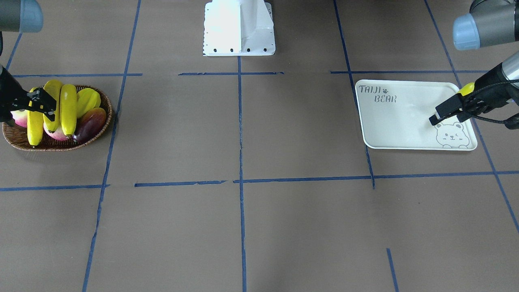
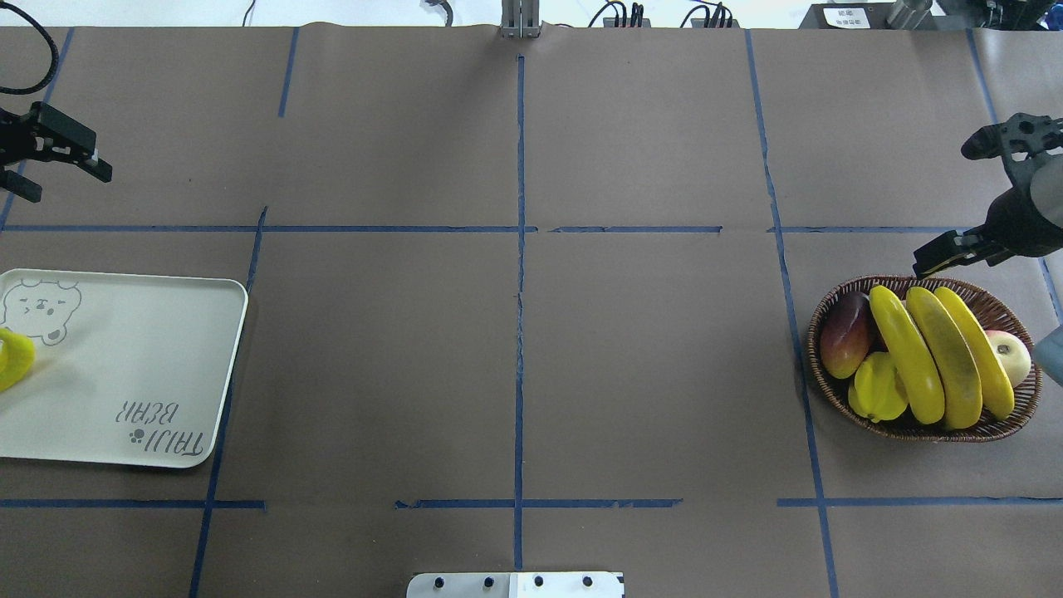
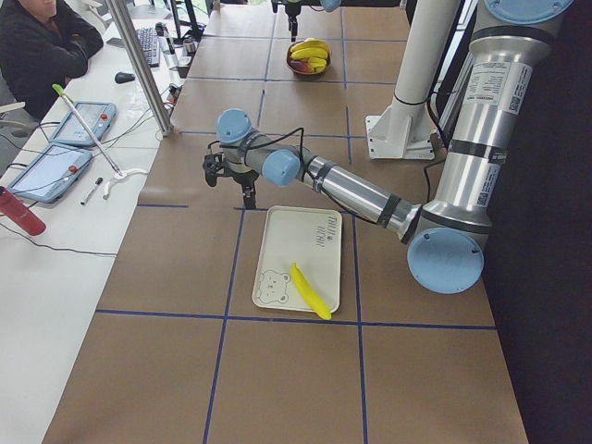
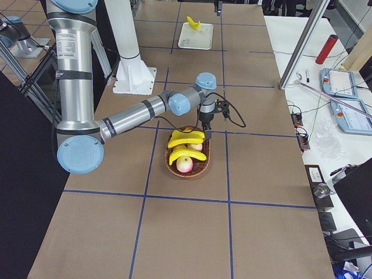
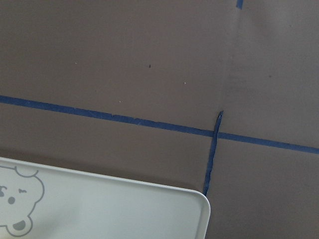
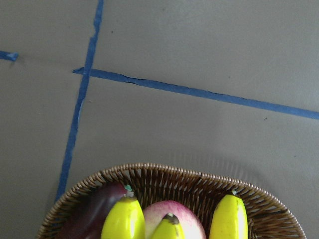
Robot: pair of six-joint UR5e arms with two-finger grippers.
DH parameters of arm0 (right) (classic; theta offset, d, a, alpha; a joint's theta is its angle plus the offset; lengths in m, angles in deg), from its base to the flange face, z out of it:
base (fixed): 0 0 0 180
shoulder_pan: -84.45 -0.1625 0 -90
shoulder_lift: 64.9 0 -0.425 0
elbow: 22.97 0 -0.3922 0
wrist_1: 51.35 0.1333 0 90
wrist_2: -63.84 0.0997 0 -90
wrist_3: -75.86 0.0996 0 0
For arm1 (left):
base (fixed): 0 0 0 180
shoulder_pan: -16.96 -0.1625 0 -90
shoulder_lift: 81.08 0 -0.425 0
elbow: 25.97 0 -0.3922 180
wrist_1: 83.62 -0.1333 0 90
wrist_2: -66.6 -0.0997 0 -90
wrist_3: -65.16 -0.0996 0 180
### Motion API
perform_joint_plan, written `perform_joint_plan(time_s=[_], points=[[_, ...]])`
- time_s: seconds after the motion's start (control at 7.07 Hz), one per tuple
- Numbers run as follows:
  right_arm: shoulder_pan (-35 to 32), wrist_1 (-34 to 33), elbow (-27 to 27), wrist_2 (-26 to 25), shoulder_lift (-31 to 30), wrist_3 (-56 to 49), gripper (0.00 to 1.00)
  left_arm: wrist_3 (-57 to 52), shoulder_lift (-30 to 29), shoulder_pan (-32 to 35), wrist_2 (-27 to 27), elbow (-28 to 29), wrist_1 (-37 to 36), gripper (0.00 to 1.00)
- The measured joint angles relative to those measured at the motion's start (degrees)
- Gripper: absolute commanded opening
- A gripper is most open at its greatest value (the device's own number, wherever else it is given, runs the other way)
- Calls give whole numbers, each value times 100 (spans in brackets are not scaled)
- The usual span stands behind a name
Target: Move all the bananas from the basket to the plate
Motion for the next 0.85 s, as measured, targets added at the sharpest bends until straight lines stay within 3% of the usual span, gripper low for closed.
perform_joint_plan(time_s=[0.28, 0.85], points=[[-353, 70, -545, 589, 233, -291, 100, 141, -87, -16, -3, -72, -29, 100], [-363, 52, -699, 1332, 286, -234, 100, 156, -35, -6, -4, -247, -38, 100]])
